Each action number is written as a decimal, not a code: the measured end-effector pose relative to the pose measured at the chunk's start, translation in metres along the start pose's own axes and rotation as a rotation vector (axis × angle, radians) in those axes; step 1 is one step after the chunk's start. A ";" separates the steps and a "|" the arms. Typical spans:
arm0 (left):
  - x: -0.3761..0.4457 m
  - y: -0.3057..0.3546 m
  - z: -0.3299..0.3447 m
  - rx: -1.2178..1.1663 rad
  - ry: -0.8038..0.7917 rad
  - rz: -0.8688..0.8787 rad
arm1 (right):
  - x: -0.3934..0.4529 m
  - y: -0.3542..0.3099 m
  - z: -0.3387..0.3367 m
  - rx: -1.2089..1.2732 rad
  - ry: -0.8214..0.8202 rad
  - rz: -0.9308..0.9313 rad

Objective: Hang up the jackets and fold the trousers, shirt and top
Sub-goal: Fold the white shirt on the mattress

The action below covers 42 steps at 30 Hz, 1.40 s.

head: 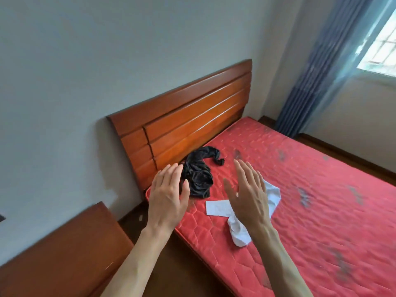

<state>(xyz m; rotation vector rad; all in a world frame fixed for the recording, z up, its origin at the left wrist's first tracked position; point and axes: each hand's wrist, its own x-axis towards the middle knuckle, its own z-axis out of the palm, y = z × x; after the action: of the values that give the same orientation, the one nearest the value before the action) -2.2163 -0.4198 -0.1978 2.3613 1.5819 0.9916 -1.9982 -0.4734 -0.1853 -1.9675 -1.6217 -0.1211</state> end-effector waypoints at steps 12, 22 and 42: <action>0.042 0.123 0.151 -0.098 -0.157 0.176 | -0.004 0.196 -0.038 -0.023 0.030 0.286; 0.079 0.138 0.263 -0.108 -0.360 0.199 | 0.013 0.272 0.004 0.011 -0.110 0.415; 0.082 0.031 0.558 -0.174 -0.602 -0.036 | 0.052 0.435 0.266 0.029 -0.368 0.499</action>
<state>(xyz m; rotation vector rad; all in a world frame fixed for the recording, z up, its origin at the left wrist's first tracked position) -1.8470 -0.2272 -0.5799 2.2057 1.2401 0.3323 -1.6594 -0.3395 -0.5451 -2.4080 -1.2693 0.4789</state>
